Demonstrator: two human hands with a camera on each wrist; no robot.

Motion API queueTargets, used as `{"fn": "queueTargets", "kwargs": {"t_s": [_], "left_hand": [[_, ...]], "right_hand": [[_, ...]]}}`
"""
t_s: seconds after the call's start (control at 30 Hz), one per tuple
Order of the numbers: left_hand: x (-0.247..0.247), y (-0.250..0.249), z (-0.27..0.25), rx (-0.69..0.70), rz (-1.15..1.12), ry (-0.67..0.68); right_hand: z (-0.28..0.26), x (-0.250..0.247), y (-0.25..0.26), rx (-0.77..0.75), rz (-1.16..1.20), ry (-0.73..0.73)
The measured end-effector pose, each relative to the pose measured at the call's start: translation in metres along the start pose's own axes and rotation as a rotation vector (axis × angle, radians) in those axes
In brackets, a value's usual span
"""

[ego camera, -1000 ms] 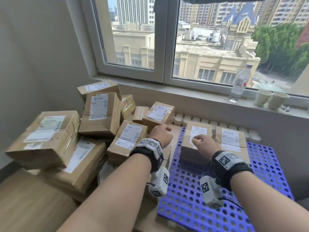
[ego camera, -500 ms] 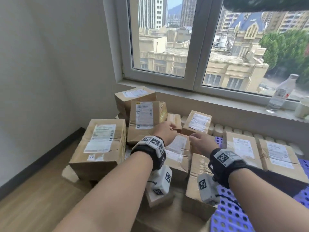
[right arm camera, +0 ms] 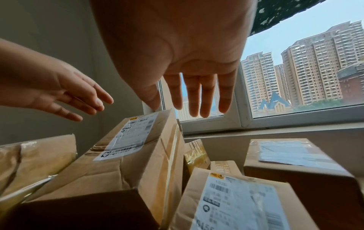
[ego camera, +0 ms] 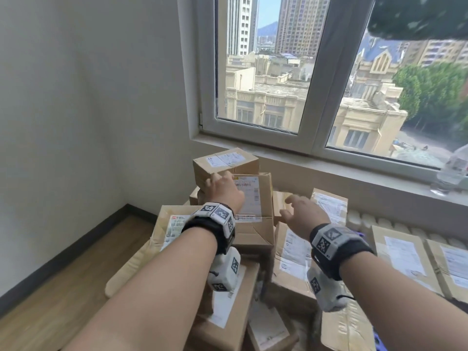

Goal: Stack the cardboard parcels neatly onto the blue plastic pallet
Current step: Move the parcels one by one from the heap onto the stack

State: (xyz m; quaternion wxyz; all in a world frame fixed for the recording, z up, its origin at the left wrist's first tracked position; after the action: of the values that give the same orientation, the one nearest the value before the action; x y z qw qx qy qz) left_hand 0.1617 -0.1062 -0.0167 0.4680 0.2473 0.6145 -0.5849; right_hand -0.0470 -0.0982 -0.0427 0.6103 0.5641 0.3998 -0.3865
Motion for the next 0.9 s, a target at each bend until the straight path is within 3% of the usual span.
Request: {"fn": "queueTargets", "kwargs": {"t_s": [0.17,0.37,0.57,0.9], "left_hand": [[0.019,0.011,0.025,-0.131,0.033,0.124],[0.046,0.021,0.044,-0.243,0.007,0.287],[0.059,0.023,0.049,-0.244,0.018,0.402],[0.046,0.011,0.056,-0.191,-0.056,0.372]], "right_hand": [[0.027,0.025,0.014,0.0,-0.009,0.126],[0.05,0.054,0.006,0.125,0.133,0.286],[0.053,0.069,0.01,0.142,0.28,0.357],[0.054,0.054,0.021,0.164,0.517,0.323]]}}
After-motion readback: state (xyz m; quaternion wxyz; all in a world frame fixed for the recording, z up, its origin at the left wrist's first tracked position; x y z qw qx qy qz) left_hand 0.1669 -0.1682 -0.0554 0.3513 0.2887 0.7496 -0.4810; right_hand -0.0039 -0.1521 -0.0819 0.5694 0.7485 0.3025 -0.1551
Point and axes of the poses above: each hand's wrist, its own z-axis towards the middle knuckle, its own x-axis out of the palm, y = z × x, the point moved 8 cm from there along z, towards the middle knuckle, and after that the axes turned 4 degrees about z, right-handed, at the moved point
